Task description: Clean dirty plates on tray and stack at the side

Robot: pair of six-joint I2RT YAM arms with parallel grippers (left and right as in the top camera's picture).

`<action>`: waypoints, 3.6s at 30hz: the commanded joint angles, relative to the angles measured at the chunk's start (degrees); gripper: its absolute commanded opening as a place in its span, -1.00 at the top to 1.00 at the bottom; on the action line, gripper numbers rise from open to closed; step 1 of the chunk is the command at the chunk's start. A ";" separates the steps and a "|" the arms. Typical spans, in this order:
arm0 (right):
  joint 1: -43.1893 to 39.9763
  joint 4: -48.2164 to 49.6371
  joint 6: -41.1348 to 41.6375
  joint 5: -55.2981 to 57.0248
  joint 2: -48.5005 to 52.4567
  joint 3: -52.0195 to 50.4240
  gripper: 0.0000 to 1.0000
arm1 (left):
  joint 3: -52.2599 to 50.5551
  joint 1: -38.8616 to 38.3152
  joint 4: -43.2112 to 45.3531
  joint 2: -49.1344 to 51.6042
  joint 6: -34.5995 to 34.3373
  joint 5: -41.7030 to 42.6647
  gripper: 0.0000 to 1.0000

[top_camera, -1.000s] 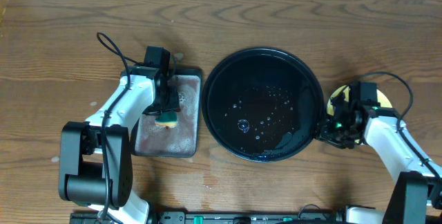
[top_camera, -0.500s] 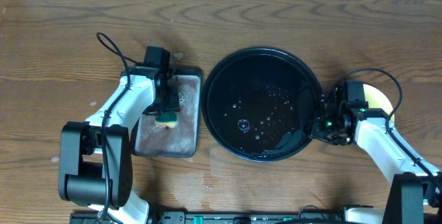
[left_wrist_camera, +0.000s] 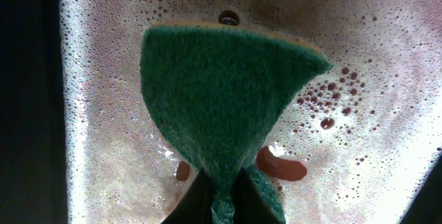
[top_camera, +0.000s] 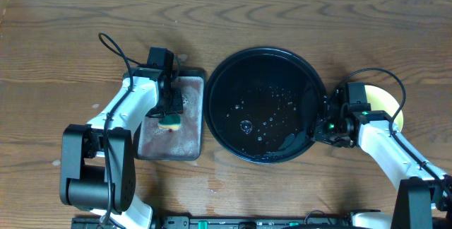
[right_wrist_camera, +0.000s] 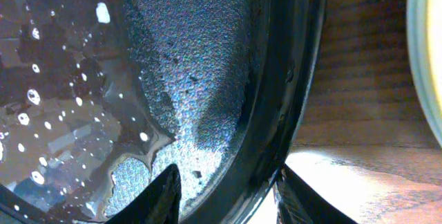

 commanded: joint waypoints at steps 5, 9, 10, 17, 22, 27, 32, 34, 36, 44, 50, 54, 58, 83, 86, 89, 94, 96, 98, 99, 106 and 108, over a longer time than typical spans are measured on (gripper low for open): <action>1.42 1.20 0.66 -3.85 -1.07 0.13 0.21 | 0.28 0.13 0.07 1.18 0.50 -0.48 0.85; 1.42 1.16 0.63 -3.82 -1.07 0.13 0.21 | 0.28 0.13 0.59 1.18 0.50 -0.48 0.85; 1.42 1.11 0.63 -3.82 -1.07 0.13 0.20 | 0.28 0.13 0.61 1.18 0.50 -0.48 0.85; 1.42 -2.34 0.50 -3.78 -1.07 0.13 0.22 | 0.28 0.13 0.50 1.18 0.50 -0.48 0.85; 1.42 -3.30 -0.46 -3.89 -1.07 0.13 0.17 | 0.63 0.13 0.76 1.16 0.50 -0.48 0.78; 1.42 -3.48 -1.62 -4.50 -1.09 0.15 0.01 | 2.21 0.13 0.79 0.92 0.50 -0.48 0.35; 1.42 -3.82 -2.56 -4.44 -1.11 0.17 -0.07 | 3.56 0.13 0.81 -1.49 0.50 -0.50 0.04; 1.42 -3.78 -2.93 -4.42 -1.11 0.15 -0.08 | 3.96 0.13 1.18 -3.04 0.50 -0.48 0.04; 1.42 -3.74 -2.93 -4.22 -1.11 0.15 -0.07 | 3.96 0.13 2.10 -4.81 0.48 -0.48 0.04; 1.42 -3.52 -2.89 -4.24 -1.11 0.17 -0.01 | 2.60 0.07 7.85 -4.96 -4.68 -0.02 0.85; 1.42 -3.56 -2.89 -4.24 -1.11 0.15 0.01 | 2.34 -0.48 13.25 -1.36 -5.75 2.95 0.85; 1.42 -3.54 -2.89 -4.24 -1.11 0.17 0.03 | 2.34 -0.52 16.20 1.09 -5.77 2.95 0.85; 1.42 -3.56 -2.89 -4.24 -1.11 0.17 0.03 | 2.34 -0.52 19.04 3.17 -5.73 2.91 0.85; 1.42 -3.39 -2.89 -4.24 -1.11 0.15 0.05 | 2.34 -0.52 32.65 7.32 -5.75 2.71 0.85; 1.42 -3.37 -2.89 -4.22 -1.11 0.15 0.05 | 2.34 -0.52 33.38 7.32 -5.75 2.73 0.85; 1.42 -3.37 -2.89 -4.22 -1.11 0.17 0.05 | 2.34 -0.52 33.86 7.32 -5.75 2.73 0.85; 1.42 -3.34 -2.89 -4.24 -1.11 0.15 0.05 | 2.36 -0.52 34.80 7.32 -5.55 2.73 0.85; 1.42 -3.37 -2.91 -4.24 -1.11 0.17 0.04 | 2.36 -0.52 34.88 7.13 -5.53 2.73 0.84; 1.42 -3.39 -2.91 -4.24 -1.11 0.15 0.04 | 2.36 -0.52 34.67 6.62 -5.49 2.73 0.85; 1.42 -3.48 -2.91 -4.24 -1.11 0.15 0.04 | 2.36 -0.52 34.47 6.14 -5.29 2.75 0.85; 1.42 -8.96 -3.54 -4.24 -1.11 0.17 0.04 | 2.36 -0.46 27.71 -0.68 -2.49 2.71 0.40; 1.42 -10.80 -3.56 -4.44 -1.22 0.35 0.00 | 2.36 -0.46 23.87 -3.41 -2.54 2.73 0.19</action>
